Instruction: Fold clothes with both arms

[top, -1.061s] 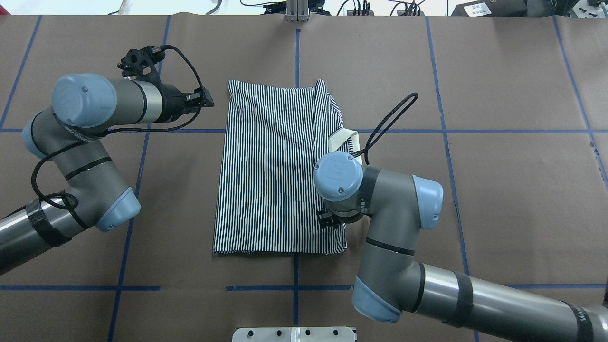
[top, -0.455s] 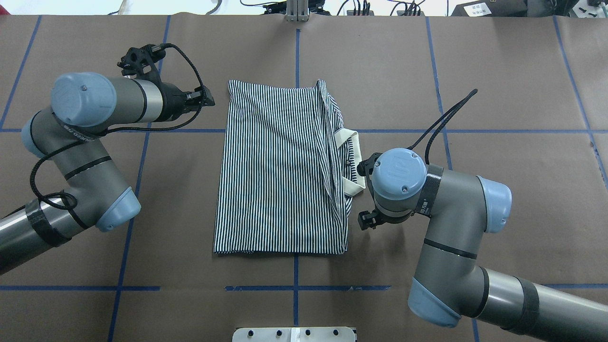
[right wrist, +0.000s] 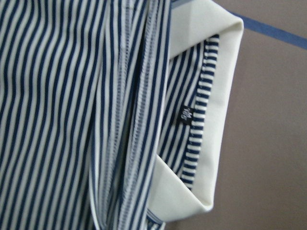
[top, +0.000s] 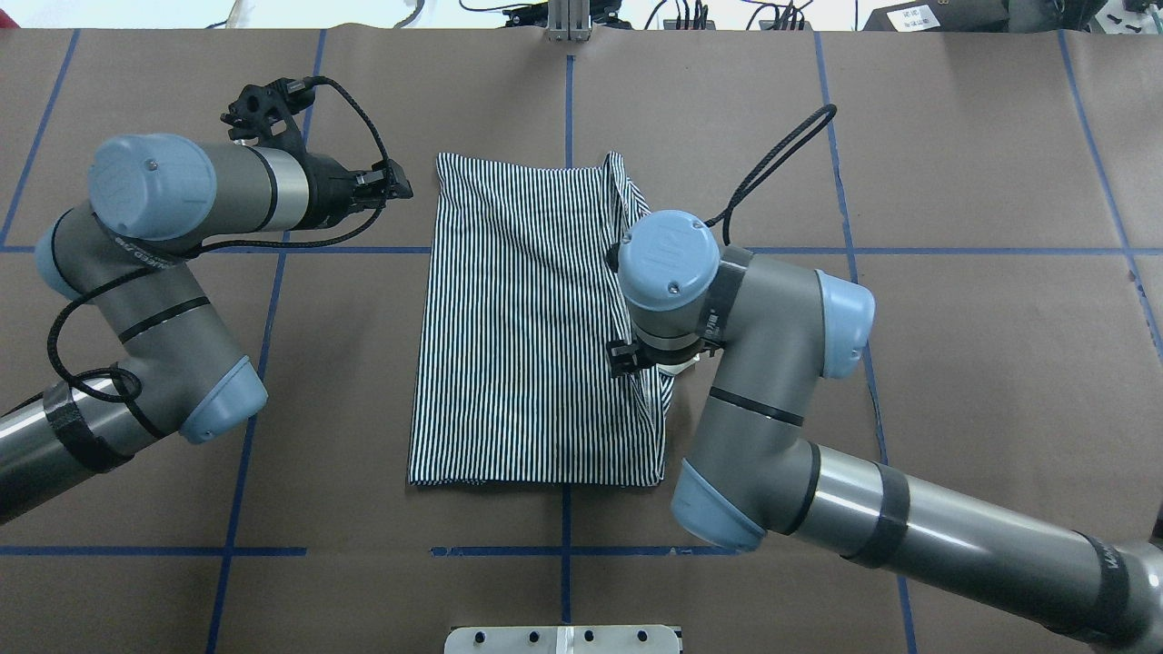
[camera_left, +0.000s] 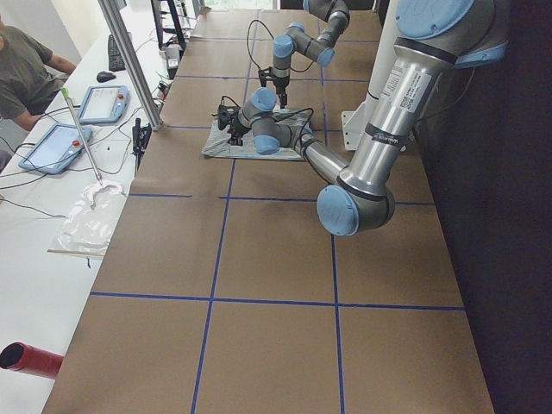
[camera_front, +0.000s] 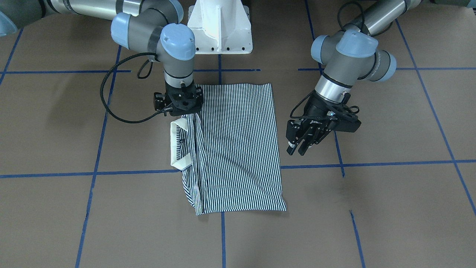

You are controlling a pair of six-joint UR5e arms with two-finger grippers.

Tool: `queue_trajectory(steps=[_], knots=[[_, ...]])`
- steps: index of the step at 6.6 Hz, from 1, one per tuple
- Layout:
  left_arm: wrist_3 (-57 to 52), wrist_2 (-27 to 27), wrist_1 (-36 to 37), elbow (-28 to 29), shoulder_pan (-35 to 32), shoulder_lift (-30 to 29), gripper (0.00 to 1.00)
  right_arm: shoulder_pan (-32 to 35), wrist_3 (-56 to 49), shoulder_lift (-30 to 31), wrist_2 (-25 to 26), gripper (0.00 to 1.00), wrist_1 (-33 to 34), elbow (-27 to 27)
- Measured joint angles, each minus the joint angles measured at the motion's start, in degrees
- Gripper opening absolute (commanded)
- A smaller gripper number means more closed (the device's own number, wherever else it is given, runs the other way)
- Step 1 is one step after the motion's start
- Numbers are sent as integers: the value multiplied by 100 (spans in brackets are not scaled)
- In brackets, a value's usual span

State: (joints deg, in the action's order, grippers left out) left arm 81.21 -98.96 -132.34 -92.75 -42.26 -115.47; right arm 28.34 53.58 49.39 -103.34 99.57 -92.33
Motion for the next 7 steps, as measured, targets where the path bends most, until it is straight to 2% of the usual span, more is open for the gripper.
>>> queue_trajectory(steps=[2, 3, 6, 7], knots=[[0, 0, 6, -6, -1, 5, 47, 20, 189, -349, 8, 100, -577, 781], [0, 0, 6, -6, -1, 7, 47, 51, 205, -345, -9, 100, -670, 896], [0, 0, 7, -11, -1, 1, 47, 340, -48, 21, -76, 100, -701, 818], [0, 0, 7, -8, -1, 4, 47, 540, -361, 319, -163, 100, -598, 521]])
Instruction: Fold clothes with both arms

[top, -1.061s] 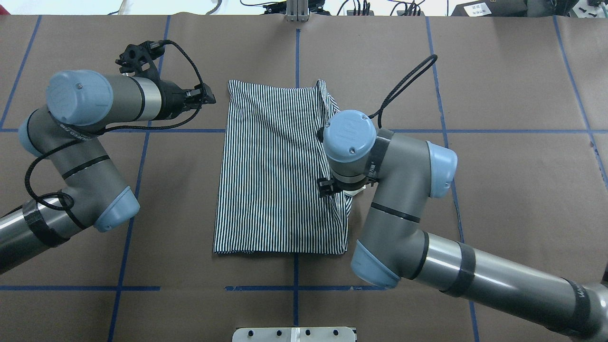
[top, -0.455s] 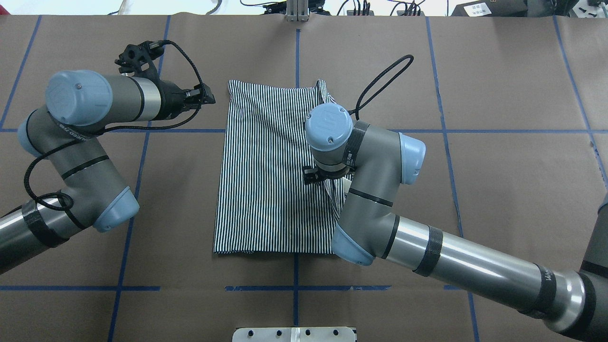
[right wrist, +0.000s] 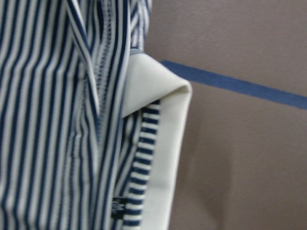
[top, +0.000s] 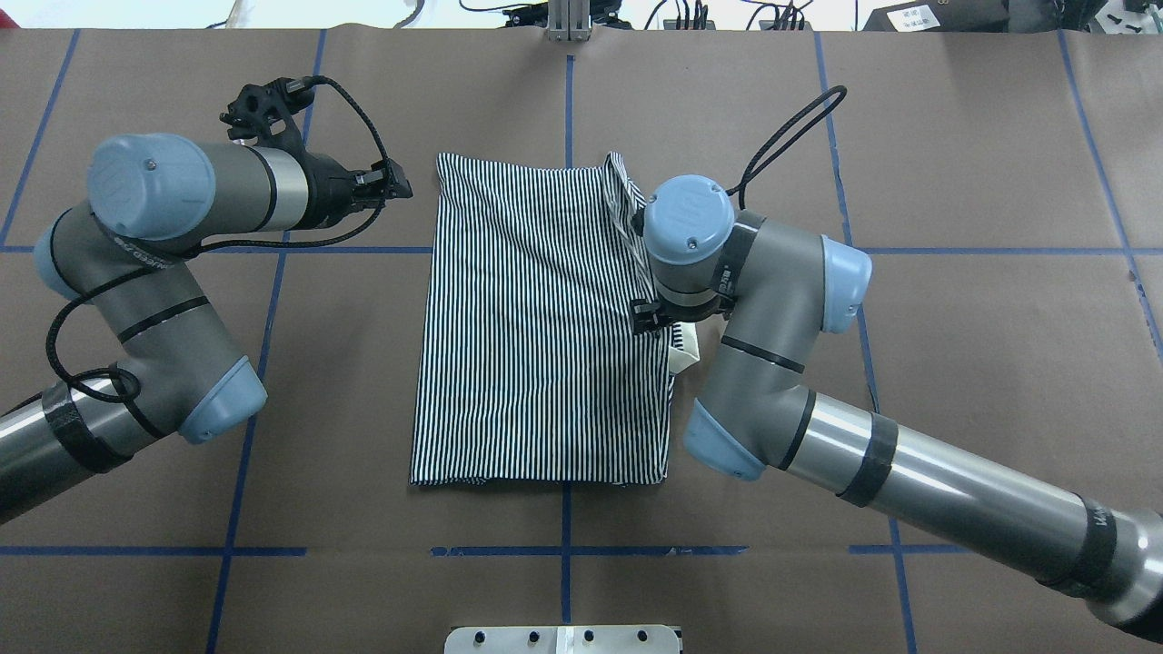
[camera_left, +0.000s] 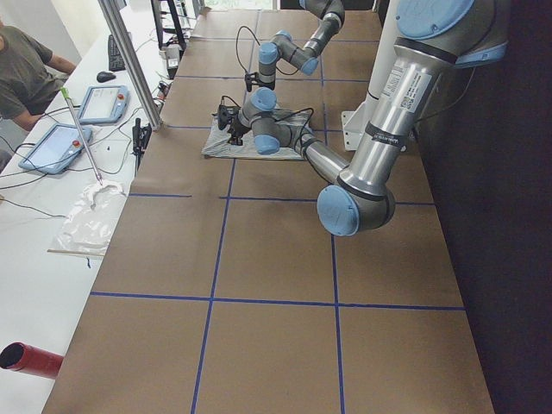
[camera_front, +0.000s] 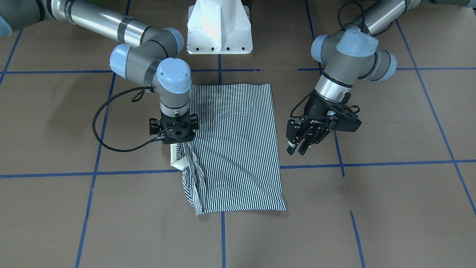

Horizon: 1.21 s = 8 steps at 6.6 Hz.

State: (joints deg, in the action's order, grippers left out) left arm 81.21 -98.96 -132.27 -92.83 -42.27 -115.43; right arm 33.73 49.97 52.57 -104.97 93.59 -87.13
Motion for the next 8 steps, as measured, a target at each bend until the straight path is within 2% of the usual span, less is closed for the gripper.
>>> queue_trajectory(steps=[2, 3, 4, 6, 8], knots=[[0, 0, 0, -2, 0, 3, 47, 225, -263, 160, -159, 100, 300, -452], [0, 0, 0, -7, 0, 2, 47, 178, 86, 78, -158, 100, 317, -524], [0, 0, 0, -20, 0, -2, 47, -20, 895, 64, -64, 95, 309, -692], [-6, 0, 0, -31, -6, -2, 47, -876, 3099, 264, 673, 88, 293, -1325], [-3, 0, 0, -33, -13, -1, 47, -1510, 5442, 424, 1182, 85, -45, -1593]])
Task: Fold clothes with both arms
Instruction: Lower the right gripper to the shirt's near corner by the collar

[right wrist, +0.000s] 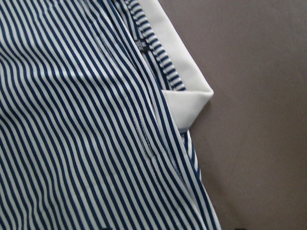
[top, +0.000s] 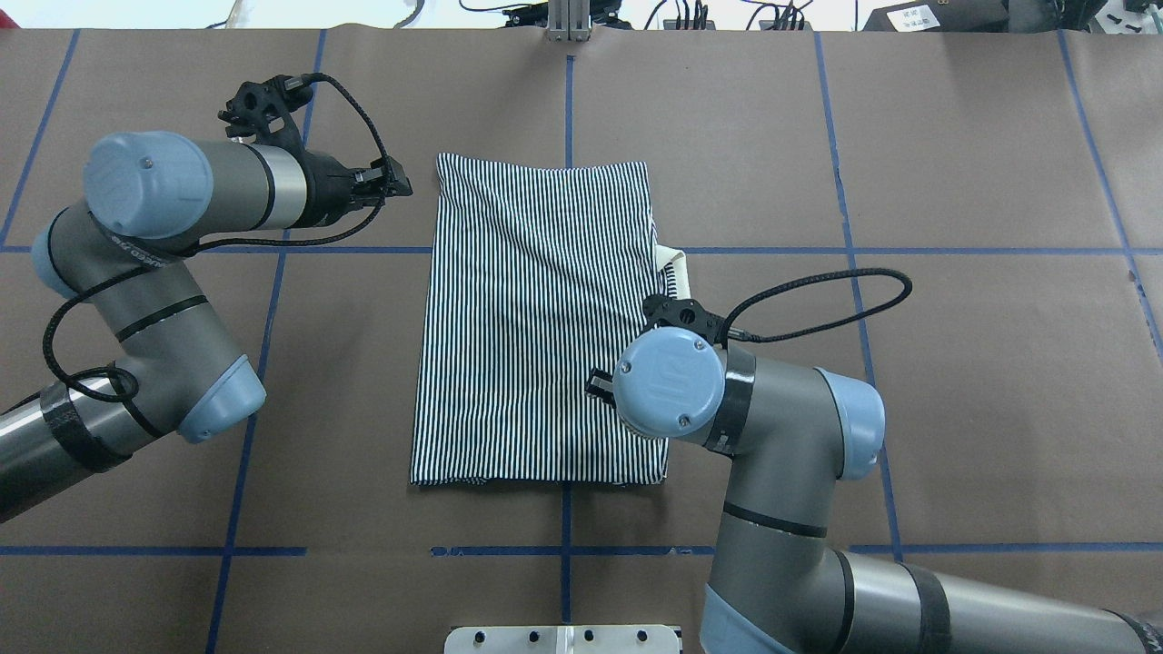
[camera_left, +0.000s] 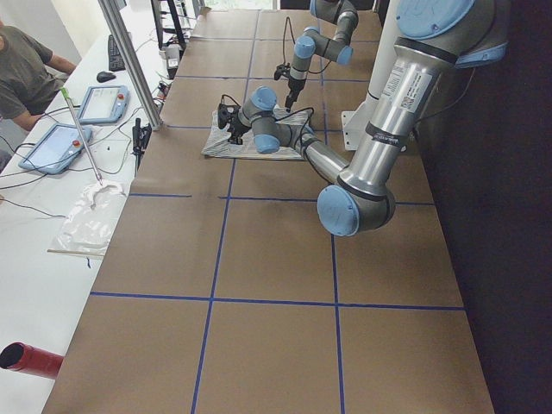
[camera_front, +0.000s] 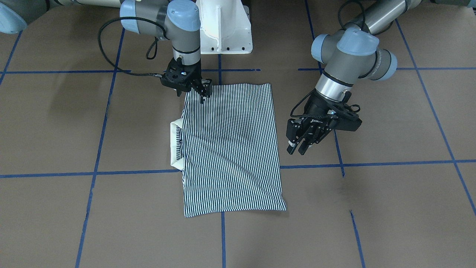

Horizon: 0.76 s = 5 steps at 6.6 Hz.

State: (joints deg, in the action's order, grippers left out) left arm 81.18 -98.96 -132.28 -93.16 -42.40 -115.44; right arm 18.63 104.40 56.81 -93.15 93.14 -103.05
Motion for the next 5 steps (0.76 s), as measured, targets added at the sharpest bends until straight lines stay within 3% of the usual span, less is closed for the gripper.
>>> queue_trajectory(steps=[2, 5], knots=[[2, 0, 0, -1, 0, -4, 47, -246, 1302, 357, 123, 80, -830, 4], [10, 6, 4, -6, 3, -4, 47, -287, 1542, 460, 139, 73, -1012, 124]])
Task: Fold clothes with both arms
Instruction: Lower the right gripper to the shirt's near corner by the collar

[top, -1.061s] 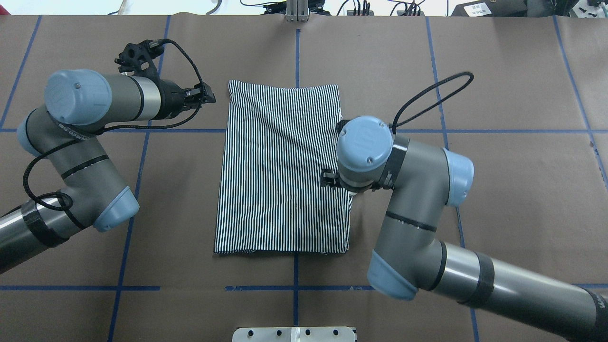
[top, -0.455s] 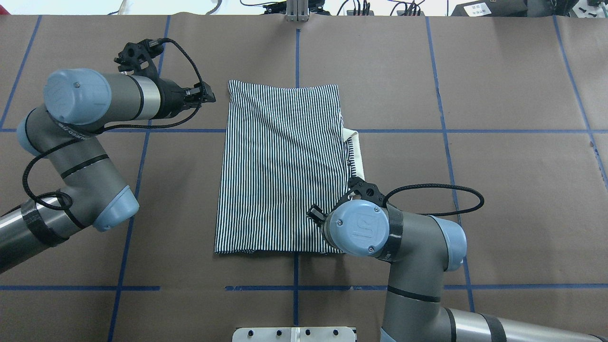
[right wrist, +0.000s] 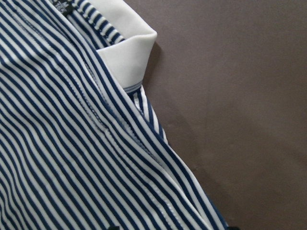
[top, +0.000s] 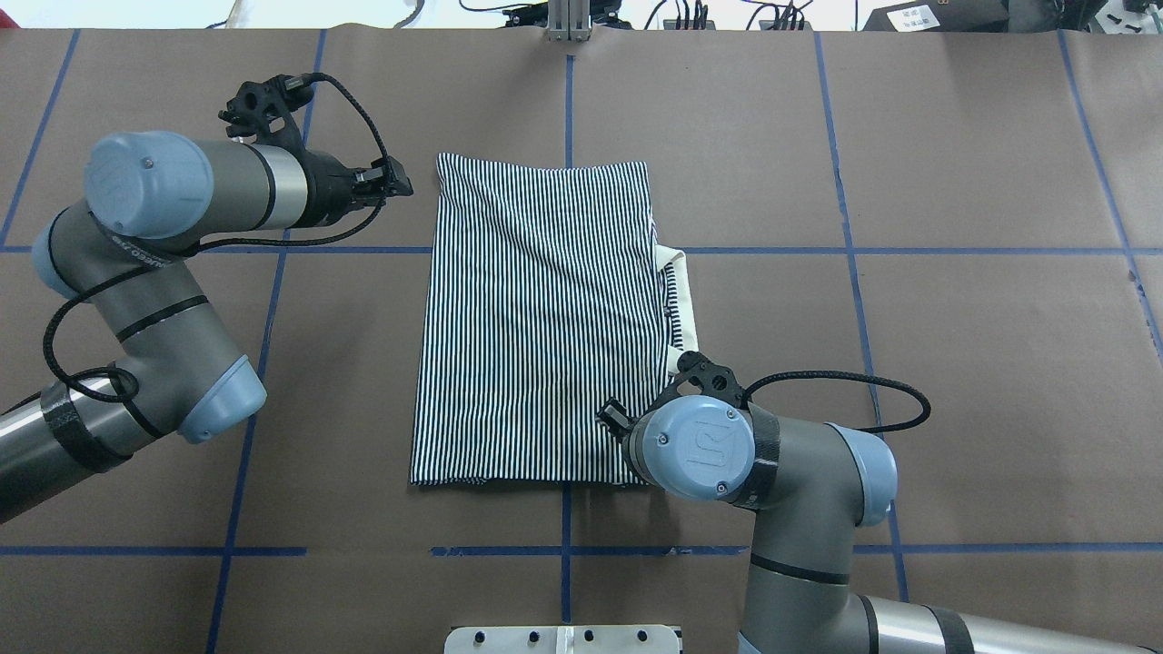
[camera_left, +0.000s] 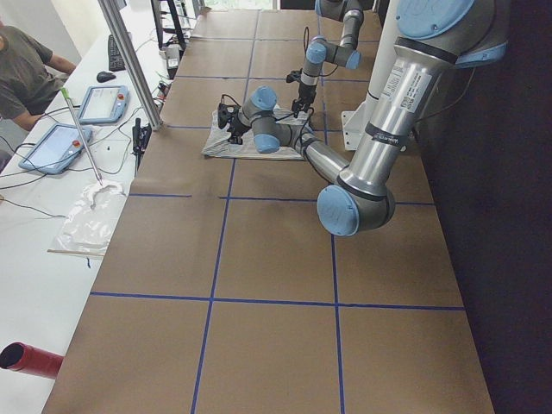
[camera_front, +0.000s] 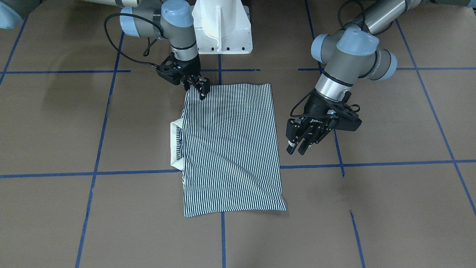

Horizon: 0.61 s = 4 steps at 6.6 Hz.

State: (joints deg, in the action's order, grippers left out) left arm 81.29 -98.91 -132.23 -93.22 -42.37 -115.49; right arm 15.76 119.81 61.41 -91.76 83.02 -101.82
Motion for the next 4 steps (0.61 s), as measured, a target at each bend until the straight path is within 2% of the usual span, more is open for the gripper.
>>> queue_trajectory(steps=[1, 2, 4], knots=[[1, 2, -2, -1, 0, 0, 47, -3, 5, 4, 0, 43, -4, 34], [1, 3, -3, -2, 0, 0, 47, -2, 7, 6, 0, 0, -3, 57], [1, 3, -4, -6, 1, 0, 47, -5, -16, -7, -8, 0, 125, 34]])
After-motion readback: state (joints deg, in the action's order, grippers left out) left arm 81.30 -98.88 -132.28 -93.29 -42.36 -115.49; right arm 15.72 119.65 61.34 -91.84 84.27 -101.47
